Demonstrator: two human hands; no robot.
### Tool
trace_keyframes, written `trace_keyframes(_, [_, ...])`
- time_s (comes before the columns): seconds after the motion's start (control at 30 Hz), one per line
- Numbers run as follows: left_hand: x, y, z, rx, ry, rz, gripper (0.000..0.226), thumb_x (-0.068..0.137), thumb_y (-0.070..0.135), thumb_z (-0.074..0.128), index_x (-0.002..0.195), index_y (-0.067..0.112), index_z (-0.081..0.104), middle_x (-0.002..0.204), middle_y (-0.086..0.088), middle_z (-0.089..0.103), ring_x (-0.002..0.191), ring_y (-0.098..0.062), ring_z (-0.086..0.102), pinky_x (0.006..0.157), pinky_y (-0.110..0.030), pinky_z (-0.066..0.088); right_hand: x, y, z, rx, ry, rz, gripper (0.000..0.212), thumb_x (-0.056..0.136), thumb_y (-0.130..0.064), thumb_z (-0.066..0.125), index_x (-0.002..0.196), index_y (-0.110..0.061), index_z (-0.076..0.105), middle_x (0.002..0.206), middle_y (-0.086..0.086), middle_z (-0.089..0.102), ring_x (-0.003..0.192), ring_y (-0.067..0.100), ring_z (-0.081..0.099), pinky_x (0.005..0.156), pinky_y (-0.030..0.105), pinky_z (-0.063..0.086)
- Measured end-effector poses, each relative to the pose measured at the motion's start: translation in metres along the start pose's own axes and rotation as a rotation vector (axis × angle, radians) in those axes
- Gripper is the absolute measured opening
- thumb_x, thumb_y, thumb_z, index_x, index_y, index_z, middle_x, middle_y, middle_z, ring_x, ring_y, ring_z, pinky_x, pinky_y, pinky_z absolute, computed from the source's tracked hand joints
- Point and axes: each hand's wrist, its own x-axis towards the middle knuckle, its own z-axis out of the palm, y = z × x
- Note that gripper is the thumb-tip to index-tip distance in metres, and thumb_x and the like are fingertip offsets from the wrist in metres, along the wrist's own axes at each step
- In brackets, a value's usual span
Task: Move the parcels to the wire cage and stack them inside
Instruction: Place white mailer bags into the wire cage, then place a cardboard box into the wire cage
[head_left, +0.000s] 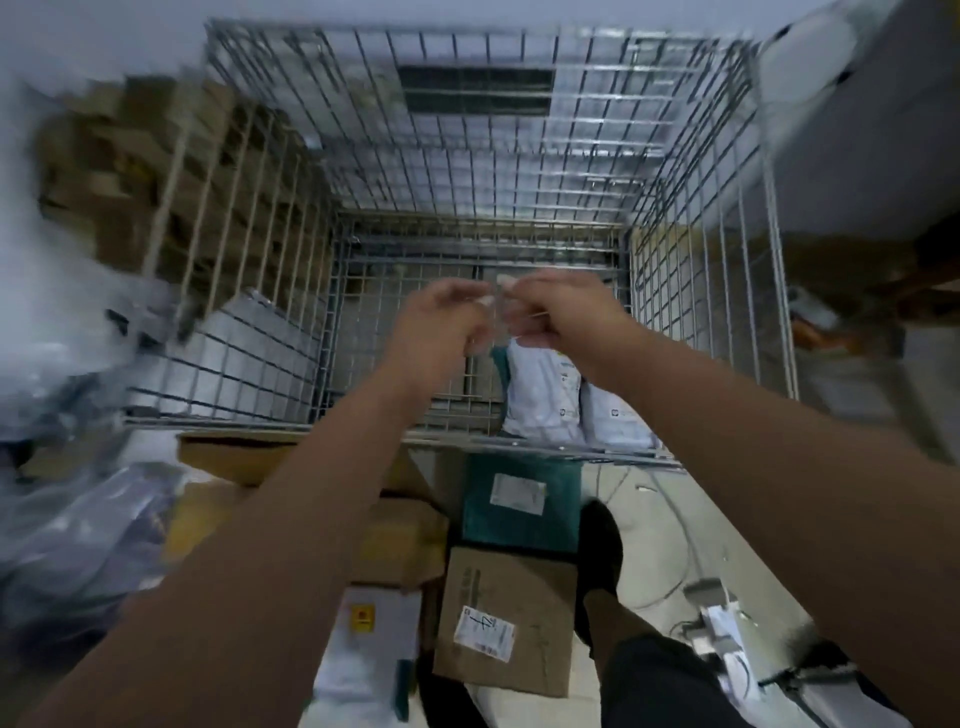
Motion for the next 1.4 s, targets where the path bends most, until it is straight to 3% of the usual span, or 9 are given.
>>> trace_keyframes(0.2, [-0.134, -0.013, -0.075, 0.001, -0.076, 0.082, 0.018, 0.103, 0.019, 0.064, 0.119, 0.020, 0.073, 0.104, 0.005, 0.077, 0.083, -0.001, 0.074, 0.065, -0.012, 0.052, -0.138, 0.012, 0.078, 0.136, -0.013, -0.036, 0.014, 0.098, -0.013, 0.071, 0.108, -0.005, 0.067, 0.080, 0.011, 0.069, 0.066, 0.020, 0.061, 0.067, 0.031, 0.055])
trace_keyframes(0.37, [-0.208, -0.047, -0.110, -0.041, -0.108, 0.046, 0.022, 0.102, 0.017, 0.065, 0.122, 0.016, 0.072, 0.111, -0.005, 0.078, 0.100, -0.018, 0.075, 0.083, -0.029, 0.055, -0.214, 0.052, 0.127, 0.114, 0.008, 0.050, 0.015, 0.099, -0.011, 0.069, 0.112, -0.005, 0.070, 0.081, 0.010, 0.072, 0.064, 0.017, 0.063, 0.065, 0.029, 0.059])
trace_keyframes(0.53, [-0.253, -0.094, -0.122, -0.071, -0.048, -0.008, 0.023, 0.102, 0.015, 0.064, 0.124, 0.011, 0.071, 0.111, -0.005, 0.077, 0.089, -0.007, 0.075, 0.071, -0.019, 0.054, -0.250, 0.096, 0.145, 0.075, 0.030, 0.110, 0.008, 0.098, -0.016, 0.071, 0.105, -0.012, 0.071, 0.082, 0.007, 0.072, 0.064, 0.017, 0.063, 0.064, 0.028, 0.057])
trace_keyframes(0.63, [-0.267, -0.130, -0.117, -0.120, -0.008, -0.088, 0.019, 0.102, 0.011, 0.065, 0.119, 0.009, 0.073, 0.103, -0.001, 0.075, 0.079, 0.003, 0.073, 0.065, -0.012, 0.054, -0.255, 0.124, 0.150, 0.043, 0.027, 0.147, 0.003, 0.096, -0.017, 0.074, 0.098, -0.017, 0.073, 0.085, 0.010, 0.072, 0.063, 0.016, 0.064, 0.060, 0.027, 0.057])
trace_keyframes(0.77, [-0.271, -0.174, -0.110, -0.143, 0.033, -0.237, 0.008, 0.099, 0.020, 0.071, 0.105, 0.024, 0.073, 0.103, 0.002, 0.077, 0.089, -0.009, 0.075, 0.080, -0.028, 0.062, -0.244, 0.160, 0.154, -0.012, -0.021, 0.184, 0.005, 0.095, -0.018, 0.076, 0.100, -0.016, 0.075, 0.086, 0.007, 0.073, 0.063, 0.010, 0.067, 0.059, 0.023, 0.059])
trace_keyframes(0.87, [-0.276, -0.201, -0.109, -0.165, 0.088, -0.245, 0.010, 0.100, 0.018, 0.069, 0.105, 0.025, 0.073, 0.097, 0.001, 0.077, 0.084, -0.009, 0.074, 0.066, -0.018, 0.057, -0.232, 0.183, 0.154, -0.046, -0.068, 0.221, 0.020, 0.095, -0.018, 0.077, 0.112, -0.010, 0.073, 0.095, 0.011, 0.071, 0.077, 0.018, 0.064, 0.061, 0.023, 0.057])
trace_keyframes(1.13, [-0.283, -0.253, -0.125, -0.104, 0.211, -0.293, 0.021, 0.103, 0.016, 0.064, 0.123, 0.015, 0.071, 0.108, -0.005, 0.074, 0.092, -0.017, 0.070, 0.075, -0.025, 0.053, -0.211, 0.230, 0.149, -0.067, -0.130, 0.293, 0.032, 0.095, -0.021, 0.077, 0.123, -0.008, 0.070, 0.102, 0.013, 0.069, 0.076, 0.015, 0.062, 0.068, 0.026, 0.054])
trace_keyframes(1.3, [-0.273, -0.298, -0.115, -0.055, 0.159, -0.361, 0.013, 0.103, 0.017, 0.065, 0.113, 0.021, 0.071, 0.100, 0.002, 0.073, 0.085, -0.011, 0.070, 0.067, -0.019, 0.053, -0.205, 0.269, 0.136, -0.036, -0.074, 0.355, 0.012, 0.095, -0.017, 0.075, 0.106, -0.012, 0.073, 0.093, 0.012, 0.067, 0.077, 0.020, 0.060, 0.055, 0.020, 0.052])
trace_keyframes(1.4, [-0.262, -0.330, -0.094, -0.040, 0.093, -0.391, 0.015, 0.101, 0.012, 0.066, 0.112, 0.020, 0.071, 0.095, 0.004, 0.071, 0.083, -0.011, 0.067, 0.073, -0.021, 0.055, -0.203, 0.303, 0.123, -0.030, -0.017, 0.402, 0.008, 0.097, -0.015, 0.072, 0.104, -0.016, 0.072, 0.095, 0.012, 0.068, 0.079, 0.023, 0.060, 0.064, 0.027, 0.053])
